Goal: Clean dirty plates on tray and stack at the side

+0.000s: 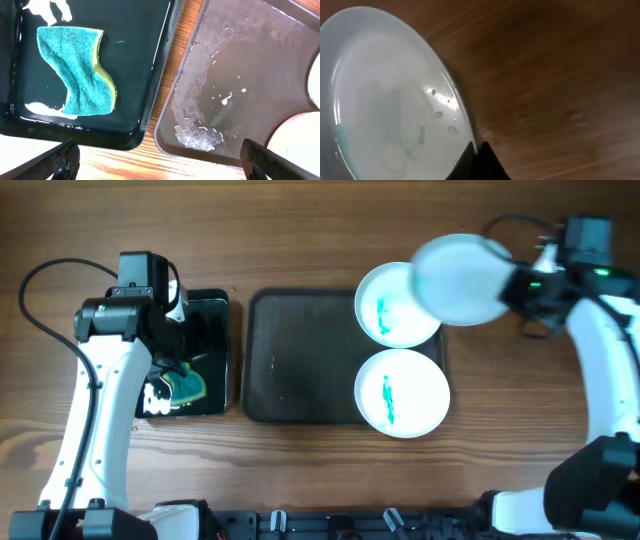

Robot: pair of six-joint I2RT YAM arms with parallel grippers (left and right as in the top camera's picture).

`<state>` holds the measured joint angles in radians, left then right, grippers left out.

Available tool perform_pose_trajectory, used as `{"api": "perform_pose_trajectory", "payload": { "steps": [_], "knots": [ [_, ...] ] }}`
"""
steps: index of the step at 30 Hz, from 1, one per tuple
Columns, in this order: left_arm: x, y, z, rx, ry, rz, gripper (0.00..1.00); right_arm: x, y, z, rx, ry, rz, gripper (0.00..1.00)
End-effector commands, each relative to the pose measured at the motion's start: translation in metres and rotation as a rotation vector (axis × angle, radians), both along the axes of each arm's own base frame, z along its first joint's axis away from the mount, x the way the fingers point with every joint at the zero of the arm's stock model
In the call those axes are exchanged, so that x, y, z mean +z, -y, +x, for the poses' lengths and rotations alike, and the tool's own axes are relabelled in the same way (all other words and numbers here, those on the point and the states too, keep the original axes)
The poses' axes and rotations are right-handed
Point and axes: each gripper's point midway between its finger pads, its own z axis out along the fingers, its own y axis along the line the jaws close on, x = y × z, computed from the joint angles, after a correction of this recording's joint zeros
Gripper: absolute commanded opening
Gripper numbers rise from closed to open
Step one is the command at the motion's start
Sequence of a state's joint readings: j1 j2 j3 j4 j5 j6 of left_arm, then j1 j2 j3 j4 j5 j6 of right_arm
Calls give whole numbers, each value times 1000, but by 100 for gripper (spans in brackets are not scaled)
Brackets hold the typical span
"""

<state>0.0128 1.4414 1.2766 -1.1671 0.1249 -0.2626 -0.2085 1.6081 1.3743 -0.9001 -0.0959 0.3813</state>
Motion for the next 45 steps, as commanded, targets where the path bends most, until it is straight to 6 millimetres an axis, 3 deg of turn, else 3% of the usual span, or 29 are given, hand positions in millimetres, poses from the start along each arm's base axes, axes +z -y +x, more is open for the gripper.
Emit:
{"api": "perform_pose_trajectory", "payload": {
  "steps": [1, 4, 10, 11, 14, 18, 22, 27, 31, 40, 45],
  "knots": [
    [9, 2, 2, -29, 34, 2, 100, -30, 55, -22, -163, -75, -63, 4],
    [9, 2, 3, -29, 37, 2, 100, -67, 73, -47, -246, -144, -82, 4],
    [9, 2, 3, -29, 37, 2, 100, -118, 75, -80, -314, -205, -64, 5],
    [9, 2, 3, -29, 37, 2, 100, -119, 76, -81, -316, -205, -63, 8],
    [9, 2, 3, -29, 37, 2, 100, -113, 72, -77, -298, -199, -40, 37],
    [9, 2, 3, -29, 37, 2, 100, -85, 48, -63, -167, -175, 83, 38],
    [9, 2, 4, -29, 41, 3, 100, -54, 2, -53, 76, -132, 239, 38],
    [9, -5, 4, -19, 39, 39, 100, -70, -54, -99, 284, -333, 274, 38],
    [9, -5, 4, -18, 39, 42, 100, -96, -71, -131, 339, -477, 196, 38],
    [9, -5, 4, -18, 39, 42, 100, -128, -92, -135, 387, -452, 191, 36],
    [9, -5, 4, -18, 38, 42, 100, -140, -94, -137, 398, -436, 183, 28]
  ]
}}
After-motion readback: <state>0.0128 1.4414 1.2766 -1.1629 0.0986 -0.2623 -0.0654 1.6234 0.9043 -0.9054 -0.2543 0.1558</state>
